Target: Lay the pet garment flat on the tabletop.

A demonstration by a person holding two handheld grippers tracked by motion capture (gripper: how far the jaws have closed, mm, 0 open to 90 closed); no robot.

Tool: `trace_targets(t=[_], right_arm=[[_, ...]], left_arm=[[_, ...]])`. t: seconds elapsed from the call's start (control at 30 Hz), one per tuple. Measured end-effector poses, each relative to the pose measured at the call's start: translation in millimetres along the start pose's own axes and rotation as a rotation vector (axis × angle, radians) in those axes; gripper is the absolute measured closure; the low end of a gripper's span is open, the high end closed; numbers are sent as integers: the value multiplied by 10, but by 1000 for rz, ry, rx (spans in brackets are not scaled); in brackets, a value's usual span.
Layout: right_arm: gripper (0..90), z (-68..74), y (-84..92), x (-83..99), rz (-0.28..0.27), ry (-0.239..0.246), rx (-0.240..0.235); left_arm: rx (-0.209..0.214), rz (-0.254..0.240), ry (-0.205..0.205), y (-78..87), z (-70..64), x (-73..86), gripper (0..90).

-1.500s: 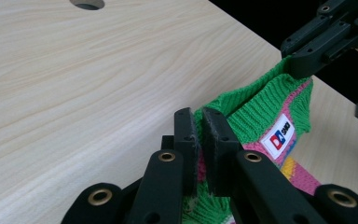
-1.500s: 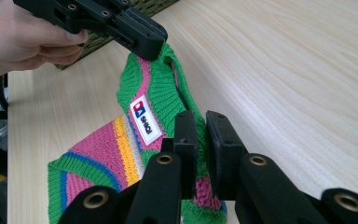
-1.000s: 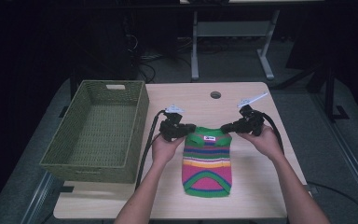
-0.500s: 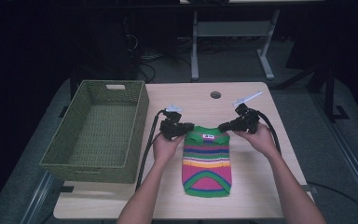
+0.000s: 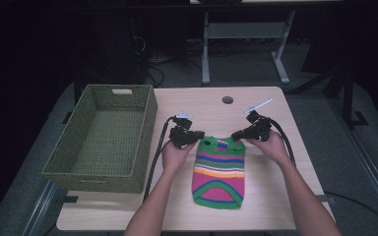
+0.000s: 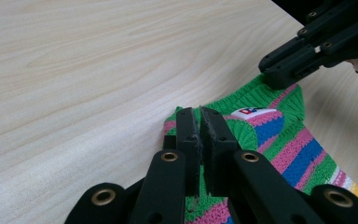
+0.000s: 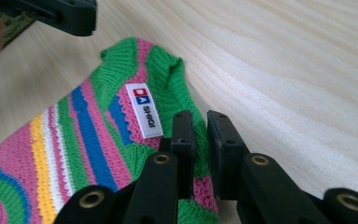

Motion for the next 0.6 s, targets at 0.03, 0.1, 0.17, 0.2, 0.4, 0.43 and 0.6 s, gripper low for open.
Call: trace_targets(t=[0.03, 0.1, 0.17, 0.2, 0.4, 0.43, 0.6], right_arm=[[807, -14, -14, 5, 5, -1, 6], [806, -30, -33, 11, 8, -5, 9], [798, -37, -42, 11, 8, -6, 18], [790, -51, -58, 15, 12, -20, 19], [662, -93, -67, 30, 25, -37, 54], [641, -99, -60, 30, 18, -38, 55], [632, -79, 33, 18, -20, -44, 42]], left_arm=[[0, 0, 0, 0, 0, 0, 858], [5, 3, -3, -3, -10, 1, 854], [7, 9, -10, -12, -20, 6, 845], [7, 20, -19, -22, -33, 18, 842], [23, 46, -32, -31, -28, 49, 790], [25, 55, -39, -35, -31, 53, 781], [33, 78, -65, -55, -76, 70, 766]])
Point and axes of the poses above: each handheld gripper's, and its own axes: y roughly backward along the jaws, x roughly out of its underside, z roughly to its left, the point moved 2 cm from there along -y, roughly forward along the jaws, and after that the axes turned 6 degrees about x, right-handed, at the moved point
